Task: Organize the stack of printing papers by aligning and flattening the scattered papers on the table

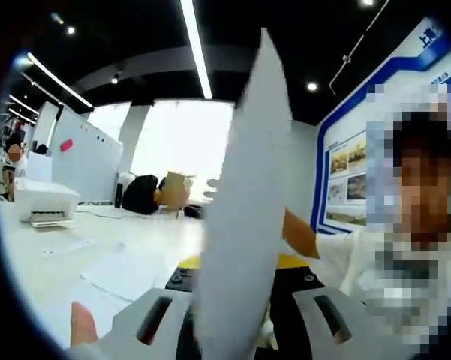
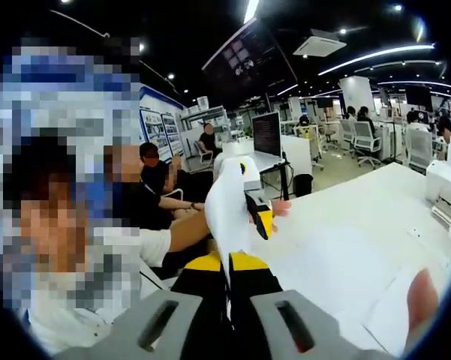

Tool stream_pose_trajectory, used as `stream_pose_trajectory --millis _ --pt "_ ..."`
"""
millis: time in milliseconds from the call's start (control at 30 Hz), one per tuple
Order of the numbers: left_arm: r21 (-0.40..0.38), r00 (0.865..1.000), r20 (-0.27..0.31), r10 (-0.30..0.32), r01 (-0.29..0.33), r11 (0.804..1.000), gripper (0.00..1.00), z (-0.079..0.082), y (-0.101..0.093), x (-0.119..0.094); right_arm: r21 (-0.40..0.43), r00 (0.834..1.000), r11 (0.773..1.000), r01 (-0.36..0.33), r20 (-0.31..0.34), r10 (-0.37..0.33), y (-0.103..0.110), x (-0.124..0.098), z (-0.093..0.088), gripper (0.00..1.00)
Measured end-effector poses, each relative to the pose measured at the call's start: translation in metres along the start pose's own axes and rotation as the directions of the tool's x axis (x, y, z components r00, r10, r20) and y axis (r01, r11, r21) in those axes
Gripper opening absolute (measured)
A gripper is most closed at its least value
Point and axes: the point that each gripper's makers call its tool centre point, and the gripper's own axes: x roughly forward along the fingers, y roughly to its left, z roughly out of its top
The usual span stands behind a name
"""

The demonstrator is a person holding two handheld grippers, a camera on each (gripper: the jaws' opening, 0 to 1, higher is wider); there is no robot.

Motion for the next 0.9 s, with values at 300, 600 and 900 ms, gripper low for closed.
stream_pose_trajectory --millis 300,600,900 --pt "-0.008 1.000 -0.008 -0.018 0.018 1.000 0.13 -0.001 -0.003 -0.001 0.013 1.000 1.000 0.024 0.005 -0.024 -0.009 -0.006 0.003 0.00" --pt "-0.010 1.000 -0.007 -0.008 0.008 1.000 0.06 -0.006 -0.007 0.001 0.029 0.999 0.999 0.030 0.013 -0.030 -0.015 -0.007 -0.004 0.00" --pt "-0.059 0.996 0.001 0.085 -0.085 0.995 0.05 -0.021 0.006 -0.020 -0.027 0.986 0.992 0.127 0.110 -0.123 -0.045 -0.009 -0.010 0.19"
